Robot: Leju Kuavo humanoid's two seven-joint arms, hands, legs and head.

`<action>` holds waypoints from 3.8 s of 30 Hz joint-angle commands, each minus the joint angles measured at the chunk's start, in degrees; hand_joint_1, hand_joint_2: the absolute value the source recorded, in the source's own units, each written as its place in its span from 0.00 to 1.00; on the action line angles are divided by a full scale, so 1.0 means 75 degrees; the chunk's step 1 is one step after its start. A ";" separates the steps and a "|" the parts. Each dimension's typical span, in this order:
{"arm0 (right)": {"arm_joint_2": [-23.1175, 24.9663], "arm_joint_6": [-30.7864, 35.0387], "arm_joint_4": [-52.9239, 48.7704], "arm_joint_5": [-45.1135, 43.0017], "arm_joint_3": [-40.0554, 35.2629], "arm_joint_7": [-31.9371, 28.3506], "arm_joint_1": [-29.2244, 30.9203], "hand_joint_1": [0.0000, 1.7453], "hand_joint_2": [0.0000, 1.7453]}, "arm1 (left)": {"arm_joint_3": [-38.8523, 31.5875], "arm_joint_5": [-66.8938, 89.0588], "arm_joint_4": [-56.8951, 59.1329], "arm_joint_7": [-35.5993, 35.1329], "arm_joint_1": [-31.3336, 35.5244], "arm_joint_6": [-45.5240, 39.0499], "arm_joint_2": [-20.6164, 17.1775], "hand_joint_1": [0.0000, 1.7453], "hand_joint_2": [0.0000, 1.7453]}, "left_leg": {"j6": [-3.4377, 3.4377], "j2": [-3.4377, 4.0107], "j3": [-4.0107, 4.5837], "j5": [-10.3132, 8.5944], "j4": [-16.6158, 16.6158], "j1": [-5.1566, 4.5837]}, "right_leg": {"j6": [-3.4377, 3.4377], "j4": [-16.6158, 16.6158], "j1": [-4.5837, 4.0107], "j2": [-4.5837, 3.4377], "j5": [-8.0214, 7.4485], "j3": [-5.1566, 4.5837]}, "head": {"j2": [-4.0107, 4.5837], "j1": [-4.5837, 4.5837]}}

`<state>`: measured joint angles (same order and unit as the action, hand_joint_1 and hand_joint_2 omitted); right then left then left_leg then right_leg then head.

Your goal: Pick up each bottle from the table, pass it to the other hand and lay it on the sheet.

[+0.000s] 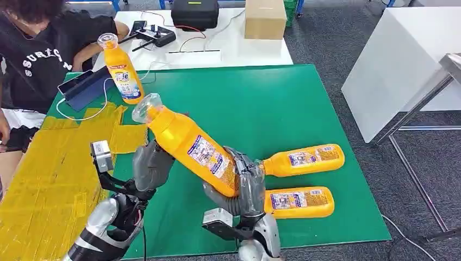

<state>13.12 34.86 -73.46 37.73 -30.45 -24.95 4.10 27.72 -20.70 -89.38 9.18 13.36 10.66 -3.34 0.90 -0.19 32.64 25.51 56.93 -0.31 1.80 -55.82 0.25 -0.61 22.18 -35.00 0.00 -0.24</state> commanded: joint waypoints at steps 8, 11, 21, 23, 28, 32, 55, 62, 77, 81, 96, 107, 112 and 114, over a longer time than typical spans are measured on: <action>-0.0757 -0.0951 0.1719 0.0383 -0.1695 0.0730 0.0996 1.00 1.00 | 0.0036 -0.0058 0.0455 0.0172 0.0292 0.0108 0.0134 0.00 1.00 | -0.0010 -0.0010 -0.0033 0.0009 -0.0008 0.0012 | -0.0002 0.0015 -0.0013 0.0016 0.0009 0.0039 | 0.0000 0.0003; -0.0817 -0.0929 0.1613 0.0359 -0.1658 0.0789 0.0974 1.00 1.00 | -0.0054 -0.0121 0.0261 0.0261 0.0152 0.0121 0.0166 0.00 1.00 | -0.0008 -0.0015 -0.0023 0.0007 -0.0006 0.0010 | -0.0002 0.0013 -0.0011 0.0020 0.0009 0.0028 | 0.0000 0.0003; -0.0803 -0.0967 0.1580 0.0398 -0.1718 0.0773 0.0957 1.00 1.00 | -0.0022 -0.0101 0.0310 0.0259 0.0158 0.0124 0.0190 0.87 1.00 | -0.0010 -0.0010 -0.0028 0.0013 -0.0003 0.0013 | -0.0004 0.0011 -0.0013 0.0018 0.0013 0.0036 | 0.0000 0.0003; -0.0793 -0.0962 0.1604 0.0413 -0.1724 0.0802 0.0962 1.00 1.00 | -0.0030 -0.0051 0.0380 0.0287 0.0163 0.0112 0.0208 1.00 1.00 | -0.0012 -0.0009 -0.0029 0.0013 -0.0004 0.0012 | -0.0004 0.0010 -0.0013 0.0017 0.0013 0.0036 | 0.0000 0.0003; -0.0814 -0.0944 0.1563 0.0395 -0.1678 0.0823 0.0924 1.00 1.00 | -0.0042 0.0166 0.0392 0.0365 0.0123 -0.0013 0.0224 1.00 1.00 | -0.0007 -0.0010 -0.0013 0.0005 -0.0005 0.0005 | -0.0002 0.0007 -0.0005 0.0015 0.0008 0.0018 | 0.0000 0.0003; -0.0814 -0.0944 0.1563 0.0395 -0.1678 0.0823 0.0924 1.00 1.00 | -0.0042 0.0166 0.0392 0.0365 0.0123 -0.0013 0.0224 1.00 1.00 | -0.0009 -0.0004 -0.0021 0.0011 -0.0003 0.0011 | -0.0003 0.0010 -0.0012 0.0010 0.0009 0.0027 | 0.0000 0.0000; -0.0817 -0.0753 0.1405 0.0333 -0.1541 0.0760 0.0757 1.00 1.00 | -0.0002 0.0640 0.0507 0.0477 0.0037 -0.0131 0.0248 1.00 1.00 | -0.0009 -0.0008 -0.0024 0.0011 -0.0005 0.0007 | -0.0003 0.0007 -0.0007 0.0013 0.0012 0.0028 | 0.0000 0.0003; -0.0821 -0.0705 0.1317 0.0325 -0.1509 0.0715 0.0705 1.00 1.00 | -0.0129 0.0673 0.0342 0.0528 -0.0054 -0.0136 0.0220 1.00 1.00 | -0.0008 -0.0003 -0.0015 0.0009 -0.0003 0.0007 | -0.0003 0.0007 -0.0007 0.0008 0.0008 0.0019 | 0.0000 0.0003; -0.0849 -0.0603 0.1150 0.0313 -0.1427 0.0687 0.0616 1.00 1.00 | -0.0342 0.1123 0.0276 0.0633 0.0021 -0.0556 0.0265 1.00 1.00 | -0.0012 -0.0004 -0.0024 0.0015 0.0000 0.0009 | -0.0004 0.0004 -0.0010 0.0011 0.0014 0.0029 | 0.0000 0.0000; -0.0849 -0.0603 0.1150 0.0313 -0.1427 0.0687 0.0616 1.00 1.00 | -0.0342 0.1123 0.0276 0.0633 0.0021 -0.0556 0.0265 1.00 1.00 | -0.0012 -0.0004 -0.0024 0.0015 0.0000 0.0009 | -0.0004 0.0004 -0.0010 0.0011 0.0014 0.0029 | 0.0000 0.0000; -0.0850 -0.0587 0.1040 0.0300 -0.1394 0.0687 0.0560 0.17 1.00 | -0.0475 0.1174 0.0220 0.0667 0.0002 -0.0625 0.0274 1.00 1.00 | -0.0011 -0.0006 -0.0020 0.0012 -0.0001 0.0010 | -0.0004 0.0006 -0.0011 0.0012 0.0012 0.0026 | 0.0000 0.0003; -0.0853 -0.0505 0.0892 0.0235 -0.1346 0.0632 0.0499 0.00 1.00 | -0.0570 0.1320 0.0227 0.0707 0.0011 -0.0778 0.0278 1.00 1.00 | -0.0006 -0.0004 -0.0009 0.0006 -0.0002 0.0005 | -0.0002 0.0005 -0.0005 0.0008 0.0006 0.0013 | 0.0000 0.0003; -0.0845 -0.0484 0.0869 0.0177 -0.1331 0.0593 0.0473 0.00 1.00 | -0.0593 0.1417 0.0250 0.0711 0.0019 -0.0871 0.0271 1.00 1.00 | -0.0006 -0.0007 -0.0007 0.0005 -0.0003 0.0005 | -0.0002 0.0006 -0.0005 0.0011 0.0005 0.0012 | 0.0000 0.0000; -0.0843 -0.0475 0.0871 0.0168 -0.1327 0.0587 0.0465 0.00 1.00 | -0.0608 0.1456 0.0274 0.0711 0.0029 -0.0910 0.0279 1.00 1.00 | -0.0008 -0.0005 -0.0012 0.0008 -0.0002 0.0007 | -0.0003 0.0006 -0.0007 0.0009 0.0007 0.0017 | 0.0000 0.0003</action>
<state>8.26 30.99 -67.14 39.47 -39.39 -20.33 6.95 24.09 -10.40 -89.79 14.64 11.91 4.48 -1.49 0.90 -0.20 32.69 25.51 56.94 -0.32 1.80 -55.82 0.25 -0.61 22.18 -35.03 0.00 -0.22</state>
